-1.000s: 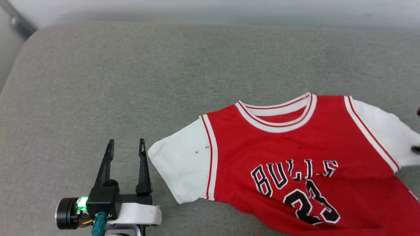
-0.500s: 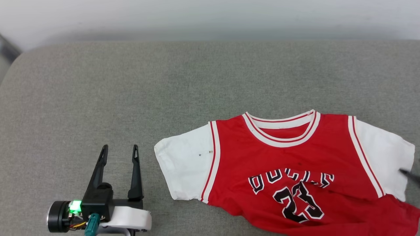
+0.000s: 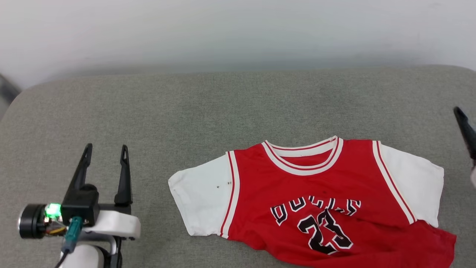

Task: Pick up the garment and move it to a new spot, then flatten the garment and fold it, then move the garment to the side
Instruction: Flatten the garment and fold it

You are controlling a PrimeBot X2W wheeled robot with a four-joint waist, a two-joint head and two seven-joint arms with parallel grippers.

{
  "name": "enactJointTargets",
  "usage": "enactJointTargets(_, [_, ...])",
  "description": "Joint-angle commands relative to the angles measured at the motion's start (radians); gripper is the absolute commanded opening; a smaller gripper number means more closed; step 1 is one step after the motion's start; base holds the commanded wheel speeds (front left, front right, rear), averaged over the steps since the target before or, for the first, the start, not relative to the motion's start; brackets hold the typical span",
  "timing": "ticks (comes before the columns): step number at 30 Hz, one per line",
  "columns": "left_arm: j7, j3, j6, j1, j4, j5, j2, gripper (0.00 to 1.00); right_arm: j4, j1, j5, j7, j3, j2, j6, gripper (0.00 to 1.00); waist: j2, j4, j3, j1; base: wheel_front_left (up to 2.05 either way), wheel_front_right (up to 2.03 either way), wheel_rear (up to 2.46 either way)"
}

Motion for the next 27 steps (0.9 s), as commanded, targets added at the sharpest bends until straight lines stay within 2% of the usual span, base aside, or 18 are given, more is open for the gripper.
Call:
enactJointTargets(1, [-0.003, 0.0, -0.01, -0.025, 0.009, 0.005, 0.015, 1.0, -0.037, 0.035, -0.038, -0.005, -0.054, 0.033, -0.001, 1.0, 0.0, -0.003, -0.003, 0.0, 0.0, 0.0, 0.0])
enactJointTargets(3, [0.003, -0.008, -0.032, -0.057, 0.04, 0.011, 0.04, 1.0, -0.125, 0.097, -0.122, -0.005, -0.194, 0.088, -0.001, 1.0, 0.0, -0.005, -0.004, 0.0, 0.0, 0.0, 0.0])
enactJointTargets(7, [0.059, -0.021, -0.085, -0.152, 0.082, -0.01, 0.078, 1.0, -0.335, 0.277, -0.295, -0.005, -0.439, 0.244, -0.001, 1.0, 0.0, -0.003, -0.007, 0.0, 0.0, 0.0, 0.0])
enactJointTargets(10, [0.124, -0.041, -0.122, -0.221, 0.102, -0.017, 0.11, 1.0, -0.485, 0.398, -0.39, 0.002, -0.547, 0.359, -0.001, 1.0, 0.0, -0.001, -0.01, 0.0, 0.0, 0.0, 0.0])
enactJointTargets(14, [0.278, -0.103, -0.162, -0.324, 0.126, -0.053, 0.16, 1.0, -0.654, 0.521, -0.466, 0.052, -0.622, 0.468, -0.001, 1.0, 0.0, 0.002, -0.007, 0.0, 0.0, 0.0, 0.0])
enactJointTargets(17, [0.42, -0.185, -0.174, -0.4, 0.142, -0.114, 0.204, 1.0, -0.732, 0.588, -0.494, 0.089, -0.642, 0.515, -0.001, 1.0, 0.0, 0.004, 0.001, 0.0, 0.0, 0.0, 0.0])
enactJointTargets(21, [0.632, -0.392, -0.174, -0.497, 0.134, -0.286, 0.292, 1.0, -0.77, 0.633, -0.508, 0.11, -0.651, 0.541, -0.001, 1.0, 0.0, 0.003, 0.017, 0.0, 0.0, 0.0, 0.0])
enactJointTargets(27, [0.938, -0.625, -0.174, -0.634, 0.111, -0.567, 0.414, 1.0, -0.741, 0.614, -0.508, 0.089, -0.626, 0.524, -0.001, 1.0, 0.0, -0.013, 0.047, 0.0, 0.0, 0.0, 0.0])
